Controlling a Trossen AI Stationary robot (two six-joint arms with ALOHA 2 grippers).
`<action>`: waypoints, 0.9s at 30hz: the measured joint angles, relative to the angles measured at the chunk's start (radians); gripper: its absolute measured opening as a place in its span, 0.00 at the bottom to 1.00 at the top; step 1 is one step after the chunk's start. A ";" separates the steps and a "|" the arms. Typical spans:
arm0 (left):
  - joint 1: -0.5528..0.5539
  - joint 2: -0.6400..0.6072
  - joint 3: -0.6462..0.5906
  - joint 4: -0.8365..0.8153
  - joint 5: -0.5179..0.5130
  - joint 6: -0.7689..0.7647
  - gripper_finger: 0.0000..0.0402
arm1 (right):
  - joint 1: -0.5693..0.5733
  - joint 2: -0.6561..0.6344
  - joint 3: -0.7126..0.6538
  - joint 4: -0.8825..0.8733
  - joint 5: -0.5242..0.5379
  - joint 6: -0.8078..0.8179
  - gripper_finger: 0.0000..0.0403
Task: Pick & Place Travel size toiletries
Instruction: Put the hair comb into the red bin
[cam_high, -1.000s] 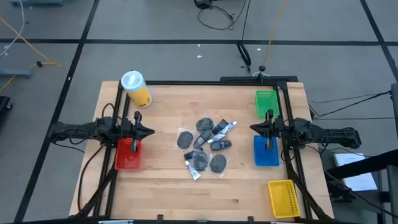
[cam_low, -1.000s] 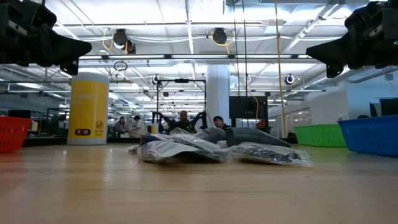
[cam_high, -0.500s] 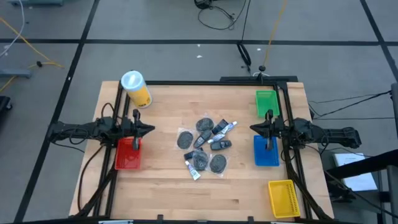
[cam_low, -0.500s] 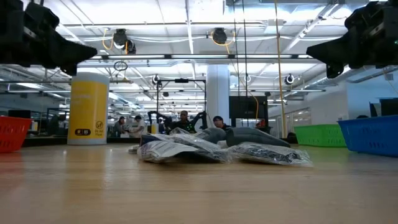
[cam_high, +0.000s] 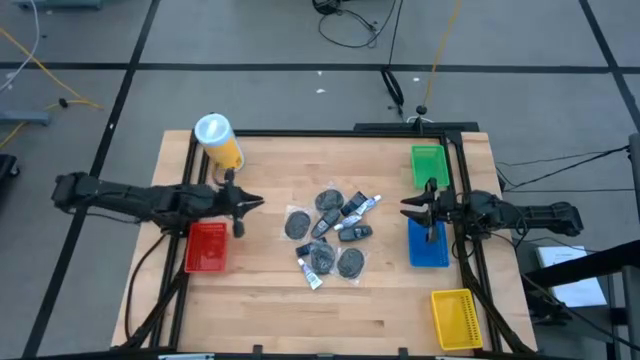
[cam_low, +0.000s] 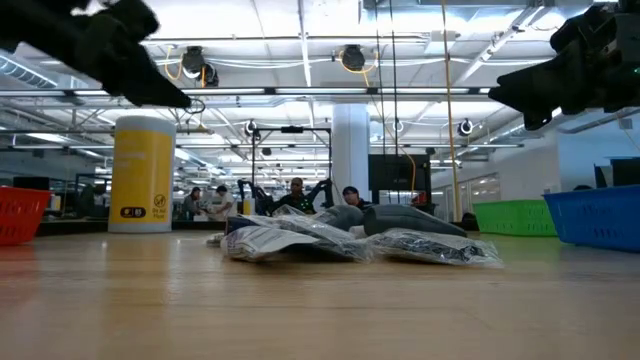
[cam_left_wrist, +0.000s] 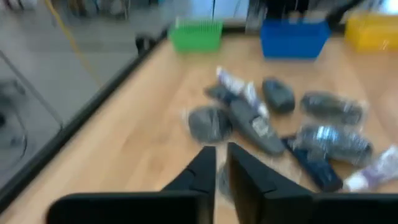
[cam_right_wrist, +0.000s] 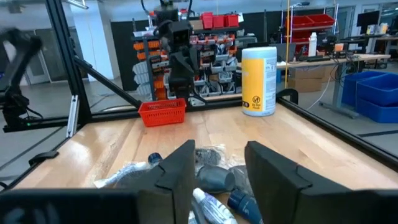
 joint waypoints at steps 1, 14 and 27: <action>0.003 0.054 0.038 -0.027 0.000 -0.029 0.19 | 0.000 0.008 0.000 0.000 0.000 0.004 0.35; 0.106 0.628 0.221 -0.047 0.005 -0.464 0.52 | 0.000 0.054 0.000 0.000 0.000 0.007 0.34; 0.145 0.917 0.221 0.216 0.061 -0.536 0.41 | 0.000 0.054 0.000 -0.004 -0.003 0.052 0.33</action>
